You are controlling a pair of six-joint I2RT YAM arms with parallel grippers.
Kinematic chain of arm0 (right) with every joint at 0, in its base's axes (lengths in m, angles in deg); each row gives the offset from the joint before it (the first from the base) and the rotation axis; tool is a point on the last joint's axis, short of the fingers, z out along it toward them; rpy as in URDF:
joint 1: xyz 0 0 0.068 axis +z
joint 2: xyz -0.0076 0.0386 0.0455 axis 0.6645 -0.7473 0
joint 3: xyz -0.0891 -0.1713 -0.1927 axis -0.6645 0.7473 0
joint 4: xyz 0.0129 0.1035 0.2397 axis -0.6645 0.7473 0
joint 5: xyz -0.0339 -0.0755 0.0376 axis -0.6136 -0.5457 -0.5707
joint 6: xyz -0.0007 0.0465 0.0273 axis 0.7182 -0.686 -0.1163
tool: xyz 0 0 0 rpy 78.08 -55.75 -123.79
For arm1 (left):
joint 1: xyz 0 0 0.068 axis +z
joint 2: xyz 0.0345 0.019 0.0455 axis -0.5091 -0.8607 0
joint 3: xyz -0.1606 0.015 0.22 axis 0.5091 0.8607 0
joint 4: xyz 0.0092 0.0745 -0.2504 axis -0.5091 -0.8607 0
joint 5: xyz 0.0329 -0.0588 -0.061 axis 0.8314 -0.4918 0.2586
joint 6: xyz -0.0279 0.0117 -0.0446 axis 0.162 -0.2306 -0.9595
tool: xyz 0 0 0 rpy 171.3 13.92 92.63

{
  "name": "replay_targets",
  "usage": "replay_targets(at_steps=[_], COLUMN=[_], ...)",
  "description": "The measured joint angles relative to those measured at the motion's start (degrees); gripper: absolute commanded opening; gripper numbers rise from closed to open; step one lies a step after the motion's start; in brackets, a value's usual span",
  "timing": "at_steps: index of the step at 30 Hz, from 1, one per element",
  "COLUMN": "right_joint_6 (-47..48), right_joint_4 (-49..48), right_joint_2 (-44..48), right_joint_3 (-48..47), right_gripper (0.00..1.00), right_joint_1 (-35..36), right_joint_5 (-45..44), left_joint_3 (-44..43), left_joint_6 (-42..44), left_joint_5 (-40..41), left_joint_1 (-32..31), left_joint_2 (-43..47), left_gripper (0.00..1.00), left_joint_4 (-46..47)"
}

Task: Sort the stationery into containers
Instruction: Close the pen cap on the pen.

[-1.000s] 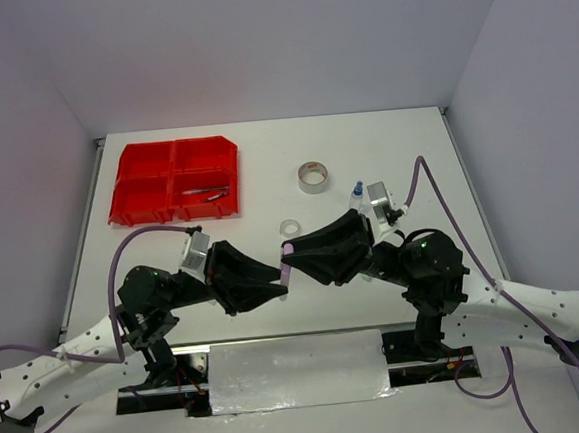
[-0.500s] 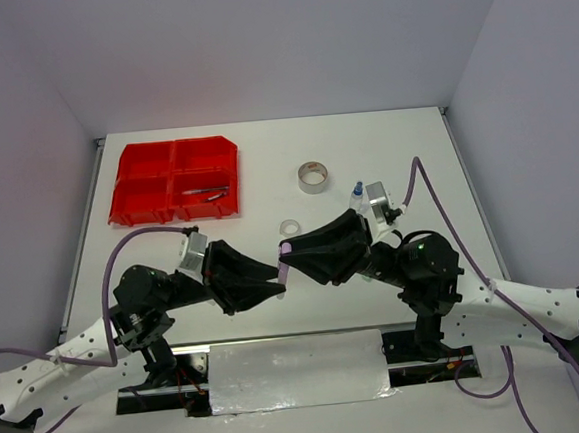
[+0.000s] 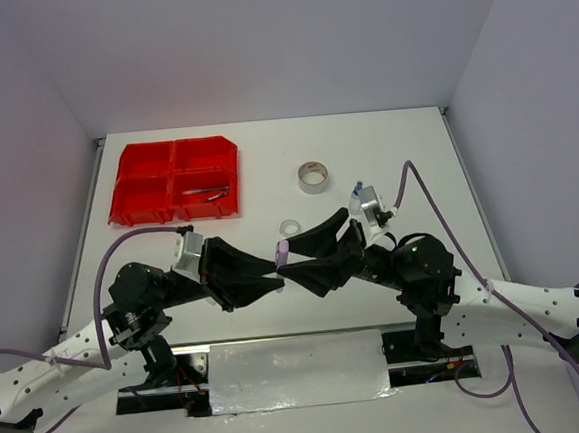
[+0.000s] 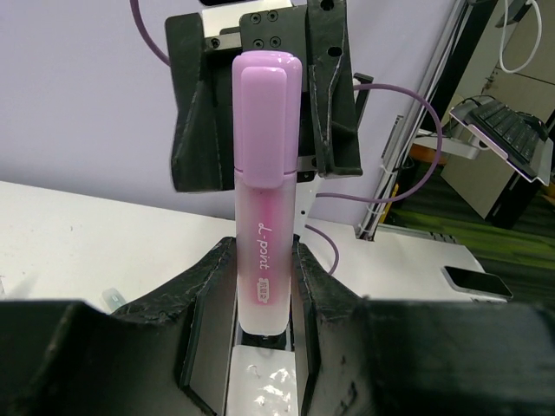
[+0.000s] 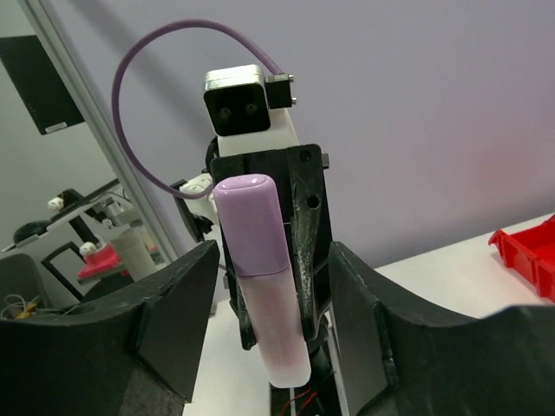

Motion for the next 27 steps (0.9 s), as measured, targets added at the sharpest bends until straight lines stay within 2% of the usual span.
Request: replay_targets(at_steps=[6,15,18,19,21,24,25,27], right_joint_6=[0.07,0.85,1.73,1.99,2.62,3.93,4.24,4.72], right_joint_4=[1.14,1.73,1.77,1.77,1.77,1.73,1.70,1.68], right_joint_2=[0.02,-0.50,-0.57,-0.57,-0.57,-0.57,-0.57,-0.57], right_joint_3=[0.00,0.00,0.00,0.00,0.00,0.00,0.00,0.00], right_gripper=[0.68,0.65,0.53,0.47,0.42,0.25,0.24,0.18], right_joint_1=[0.02,0.13,0.42,0.50,0.59,0.59,0.59,0.61], right_joint_5=[-0.74,0.33,0.55,0.57,0.50,0.31,0.31,0.28], left_joint_3=[0.02,0.02,-0.07,-0.24,-0.83,-1.51,-1.51,-1.51], left_joint_6=[0.04,1.05,1.03,1.03,0.96,0.39,-0.07,-0.44], left_joint_5=[0.39,1.88,2.56,2.69,2.82,2.73,2.80,2.89], left_joint_1=[0.00,0.00,0.00,0.00,0.00,-0.15,-0.17,-0.17], left_joint_2=[-0.35,-0.28,-0.28,-0.31,-0.48,-0.79,-0.79,-0.81], left_gripper=[0.00,0.00,0.00,0.00,0.00,0.00,0.00,0.05], left_joint_4=[0.00,-0.24,-0.44,-0.70,-1.03,-1.03,-1.07,-1.09])
